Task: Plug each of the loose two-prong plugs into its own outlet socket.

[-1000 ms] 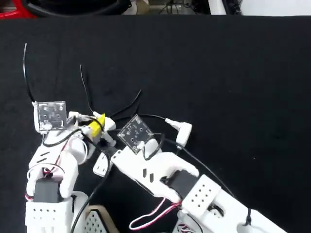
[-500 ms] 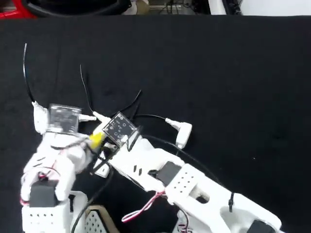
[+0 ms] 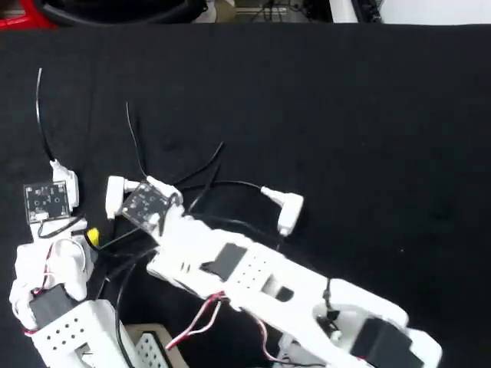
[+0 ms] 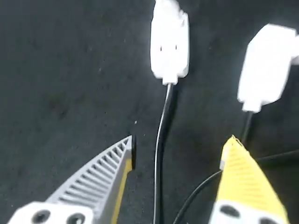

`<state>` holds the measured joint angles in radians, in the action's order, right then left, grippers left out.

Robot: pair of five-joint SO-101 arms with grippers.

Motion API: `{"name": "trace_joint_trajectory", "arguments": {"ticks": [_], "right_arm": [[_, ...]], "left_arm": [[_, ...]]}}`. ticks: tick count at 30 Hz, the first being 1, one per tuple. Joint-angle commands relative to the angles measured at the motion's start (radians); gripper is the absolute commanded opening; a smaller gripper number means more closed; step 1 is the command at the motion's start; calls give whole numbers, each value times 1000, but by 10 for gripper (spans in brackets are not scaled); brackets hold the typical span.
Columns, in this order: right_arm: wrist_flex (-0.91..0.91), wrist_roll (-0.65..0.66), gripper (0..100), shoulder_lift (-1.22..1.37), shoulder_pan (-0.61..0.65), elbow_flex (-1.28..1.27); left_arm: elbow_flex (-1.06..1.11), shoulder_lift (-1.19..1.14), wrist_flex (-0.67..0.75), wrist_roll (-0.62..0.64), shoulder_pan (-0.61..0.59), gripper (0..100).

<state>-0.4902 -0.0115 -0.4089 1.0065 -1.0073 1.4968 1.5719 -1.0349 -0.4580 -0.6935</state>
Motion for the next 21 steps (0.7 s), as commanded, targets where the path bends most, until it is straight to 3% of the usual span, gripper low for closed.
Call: {"name": "trace_joint_trajectory", "arguments": {"ticks": [1, 21], "right_arm": [[-8, 3, 11, 38, 18, 74], [-153, 3, 11, 51, 58, 81]], "left_arm": [[19, 11, 44, -26, -21, 300], [148, 11, 117, -35, -13, 300]]}}
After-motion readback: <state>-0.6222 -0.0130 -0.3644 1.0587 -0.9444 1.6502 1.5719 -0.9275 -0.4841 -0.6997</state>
